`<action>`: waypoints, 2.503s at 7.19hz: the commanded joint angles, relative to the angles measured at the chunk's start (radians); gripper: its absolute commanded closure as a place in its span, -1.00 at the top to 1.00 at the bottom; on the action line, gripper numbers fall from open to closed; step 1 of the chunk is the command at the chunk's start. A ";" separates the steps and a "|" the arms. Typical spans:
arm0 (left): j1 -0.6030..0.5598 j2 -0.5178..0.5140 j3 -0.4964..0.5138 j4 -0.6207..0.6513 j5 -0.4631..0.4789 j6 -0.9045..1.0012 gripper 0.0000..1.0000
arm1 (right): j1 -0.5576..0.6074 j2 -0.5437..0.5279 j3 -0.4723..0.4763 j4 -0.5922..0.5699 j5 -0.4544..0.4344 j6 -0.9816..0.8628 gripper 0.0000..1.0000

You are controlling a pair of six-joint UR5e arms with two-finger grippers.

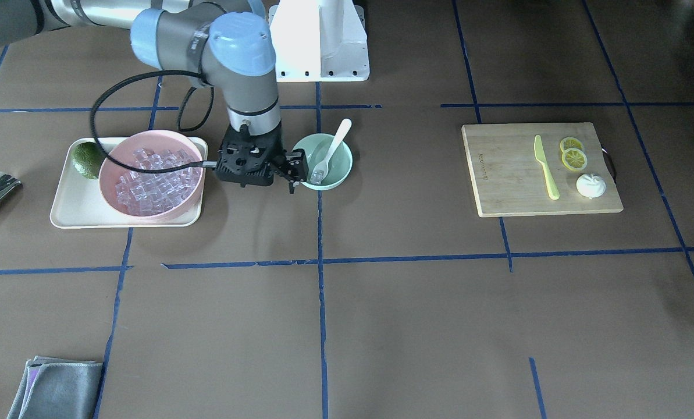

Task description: Put spoon and ice into bowl

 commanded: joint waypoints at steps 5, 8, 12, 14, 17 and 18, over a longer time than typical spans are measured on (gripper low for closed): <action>-0.086 -0.044 -0.034 0.167 0.013 0.128 1.00 | 0.382 -0.393 0.201 -0.004 0.254 -0.683 0.99; -0.083 -0.061 -0.037 0.171 0.014 0.125 1.00 | 0.609 -0.571 0.200 -0.007 0.288 -1.080 0.99; -0.085 -0.067 -0.072 0.203 0.014 0.125 1.00 | 0.854 -0.864 0.199 0.026 0.363 -1.313 0.99; -0.083 -0.066 -0.096 0.203 0.014 0.128 1.00 | 0.910 -0.942 0.186 0.026 0.366 -1.308 0.99; -0.086 -0.049 -0.132 0.200 0.014 0.131 1.00 | 0.937 -0.946 0.199 0.029 0.432 -1.270 1.00; -0.088 -0.044 -0.150 0.202 0.013 0.131 1.00 | 0.937 -0.946 0.200 0.030 0.434 -1.270 1.00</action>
